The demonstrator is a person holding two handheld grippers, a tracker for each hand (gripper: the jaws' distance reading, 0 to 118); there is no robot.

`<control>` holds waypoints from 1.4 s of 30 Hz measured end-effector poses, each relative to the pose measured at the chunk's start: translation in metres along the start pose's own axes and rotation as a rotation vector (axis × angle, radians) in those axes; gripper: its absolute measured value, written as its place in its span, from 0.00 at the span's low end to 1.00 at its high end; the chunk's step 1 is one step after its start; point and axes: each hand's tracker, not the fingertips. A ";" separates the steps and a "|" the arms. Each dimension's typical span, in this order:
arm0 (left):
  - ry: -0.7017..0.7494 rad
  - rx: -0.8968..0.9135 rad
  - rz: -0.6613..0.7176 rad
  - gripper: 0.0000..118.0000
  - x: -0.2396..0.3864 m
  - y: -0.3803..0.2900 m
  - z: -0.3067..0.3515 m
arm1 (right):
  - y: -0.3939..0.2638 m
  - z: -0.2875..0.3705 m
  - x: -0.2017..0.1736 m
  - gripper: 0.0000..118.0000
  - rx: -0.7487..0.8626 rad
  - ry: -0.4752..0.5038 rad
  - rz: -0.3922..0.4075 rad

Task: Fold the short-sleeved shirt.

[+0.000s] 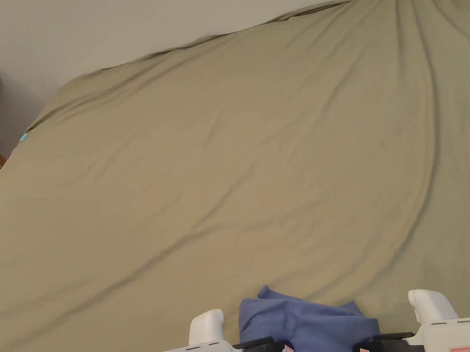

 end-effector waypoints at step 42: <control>0.557 0.214 0.009 0.52 -0.164 0.072 0.217 | 0.023 0.170 -0.074 0.02 0.511 -0.246 0.255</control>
